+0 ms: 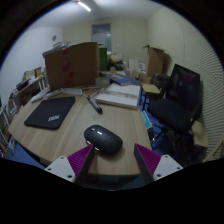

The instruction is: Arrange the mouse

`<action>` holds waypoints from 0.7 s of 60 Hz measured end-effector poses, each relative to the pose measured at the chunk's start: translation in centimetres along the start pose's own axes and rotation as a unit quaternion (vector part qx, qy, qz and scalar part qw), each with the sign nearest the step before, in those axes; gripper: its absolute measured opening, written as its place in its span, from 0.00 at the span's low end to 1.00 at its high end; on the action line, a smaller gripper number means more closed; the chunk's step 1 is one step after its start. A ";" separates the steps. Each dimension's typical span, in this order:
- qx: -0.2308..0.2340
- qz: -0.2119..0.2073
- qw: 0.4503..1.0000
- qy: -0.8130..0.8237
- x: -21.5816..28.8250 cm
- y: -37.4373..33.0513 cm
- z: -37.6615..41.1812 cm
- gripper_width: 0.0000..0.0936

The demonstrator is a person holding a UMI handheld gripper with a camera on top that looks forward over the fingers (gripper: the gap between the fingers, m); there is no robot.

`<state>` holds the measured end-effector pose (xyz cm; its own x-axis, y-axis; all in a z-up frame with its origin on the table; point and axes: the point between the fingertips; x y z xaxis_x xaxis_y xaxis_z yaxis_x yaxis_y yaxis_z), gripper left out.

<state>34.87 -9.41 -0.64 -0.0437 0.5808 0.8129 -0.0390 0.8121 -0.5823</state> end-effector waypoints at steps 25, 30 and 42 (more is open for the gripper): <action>-0.006 -0.031 0.999 0.003 3.7 5.2 1.9 0.54; -0.023 -0.012 0.999 0.026 3.3 5.0 1.6 0.49; -0.048 -0.026 0.997 0.061 10.3 1.0 1.5 0.38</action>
<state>32.87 -2.70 7.15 0.0784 0.5350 0.8412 0.0588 0.8398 -0.5397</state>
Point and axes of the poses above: the point between the fingertips, and its own axes, seen from behind it with the camera up: z to the left, x up, y forward, the way the camera looks, and after that the axes turned 1 degree about -x, right-handed
